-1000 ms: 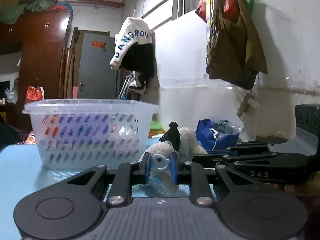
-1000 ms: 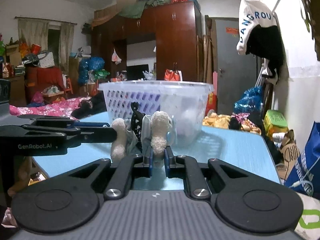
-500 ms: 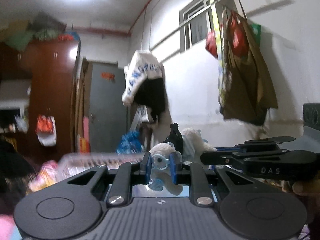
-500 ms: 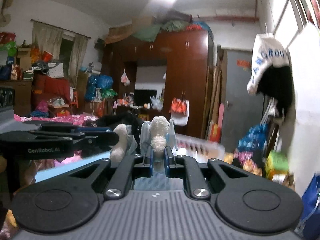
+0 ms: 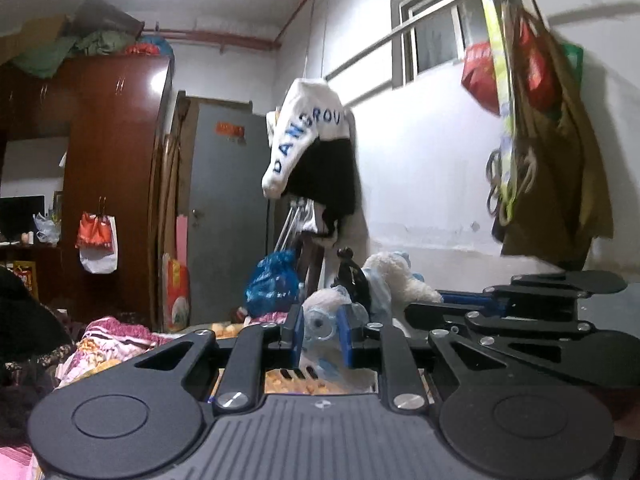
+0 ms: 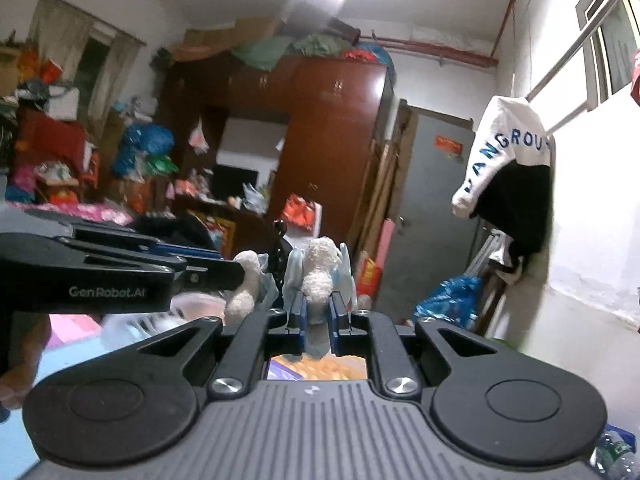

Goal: Organize objects
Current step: 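Carry the plush toy into the white basket and open both grippers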

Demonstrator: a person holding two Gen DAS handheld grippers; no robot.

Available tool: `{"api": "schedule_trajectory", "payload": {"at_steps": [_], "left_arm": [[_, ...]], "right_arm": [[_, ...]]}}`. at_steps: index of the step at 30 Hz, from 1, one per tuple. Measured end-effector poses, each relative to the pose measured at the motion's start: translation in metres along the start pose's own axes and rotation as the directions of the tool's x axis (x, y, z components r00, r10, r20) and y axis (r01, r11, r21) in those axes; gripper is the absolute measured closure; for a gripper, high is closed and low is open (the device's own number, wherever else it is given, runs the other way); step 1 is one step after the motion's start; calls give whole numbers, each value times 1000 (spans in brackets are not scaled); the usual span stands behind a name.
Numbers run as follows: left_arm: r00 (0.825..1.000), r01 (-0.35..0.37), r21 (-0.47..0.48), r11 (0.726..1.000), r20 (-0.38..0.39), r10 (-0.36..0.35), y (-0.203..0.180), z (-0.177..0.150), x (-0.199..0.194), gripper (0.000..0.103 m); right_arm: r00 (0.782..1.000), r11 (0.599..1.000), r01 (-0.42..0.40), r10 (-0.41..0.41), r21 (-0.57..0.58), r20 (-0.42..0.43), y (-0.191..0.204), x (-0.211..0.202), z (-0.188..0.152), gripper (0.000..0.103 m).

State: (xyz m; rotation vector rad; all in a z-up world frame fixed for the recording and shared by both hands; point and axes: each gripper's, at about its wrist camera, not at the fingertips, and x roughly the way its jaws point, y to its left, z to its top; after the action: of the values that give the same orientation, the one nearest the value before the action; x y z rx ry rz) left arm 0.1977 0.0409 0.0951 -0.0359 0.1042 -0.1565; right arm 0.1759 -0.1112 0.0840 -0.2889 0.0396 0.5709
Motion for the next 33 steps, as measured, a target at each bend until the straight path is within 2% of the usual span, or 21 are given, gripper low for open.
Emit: {"api": "schedule_trajectory", "payload": {"at_steps": [5, 6, 7, 8, 9, 10, 12, 14, 15, 17, 19, 21, 26, 33], "left_arm": [[998, -36, 7, 999, -50, 36, -4, -11, 24, 85], [997, -48, 13, 999, -64, 49, -5, -13, 29, 81], [995, -57, 23, 998, -84, 58, -6, -15, 33, 70], [993, -70, 28, 997, -94, 72, -6, -18, 34, 67], [991, -98, 31, 995, -86, 101, -5, -20, 31, 60], [990, -115, 31, 993, -75, 117, -3, -22, 27, 46], [990, -133, 17, 991, -47, 133, 1, -23, 16, 30], [983, -185, 7, 983, -9, 185, 4, -20, 2, 25], [978, -207, -1, 978, 9, 207, 6, -18, -5, 22], [982, -189, -5, 982, 21, 189, 10, -14, -15, 19], [985, -172, 12, 985, -3, 172, 13, -13, -21, 17], [983, -184, 27, 982, -15, 185, 16, -14, -25, 17], [977, -211, 34, 977, -34, 212, 22, -18, -30, 0], [971, -228, 45, 973, -65, 231, 25, -19, -29, 0]], "right_arm": [[999, 1000, 2, -2, 19, -34, -6, 7, -14, 90], [999, 1000, -6, 7, 18, -36, -6, 9, -17, 88], [998, 999, -29, 30, 25, -54, -6, 12, -19, 77], [996, 998, -49, 51, 34, -77, -6, 15, -20, 67], [994, 998, -53, 57, 43, -95, -6, 17, -23, 51], [994, 998, -42, 46, 41, -99, -5, 16, -22, 27], [997, 1000, -11, 13, 20, -82, -3, 12, -23, 6], [998, 999, 19, -17, 28, -64, -5, 6, -19, 5], [998, 998, 0, 3, 63, -56, -9, 0, -18, 3], [997, 990, -46, 53, 134, -49, -15, -8, -15, 0], [995, 983, -58, 70, 174, -65, -21, -12, -16, 0], [993, 980, -62, 79, 191, -85, -24, -11, -18, 0], [991, 972, -67, 91, 226, -99, -29, -5, -23, 0], [991, 971, -74, 98, 228, -96, -30, -2, -18, 0]]}}
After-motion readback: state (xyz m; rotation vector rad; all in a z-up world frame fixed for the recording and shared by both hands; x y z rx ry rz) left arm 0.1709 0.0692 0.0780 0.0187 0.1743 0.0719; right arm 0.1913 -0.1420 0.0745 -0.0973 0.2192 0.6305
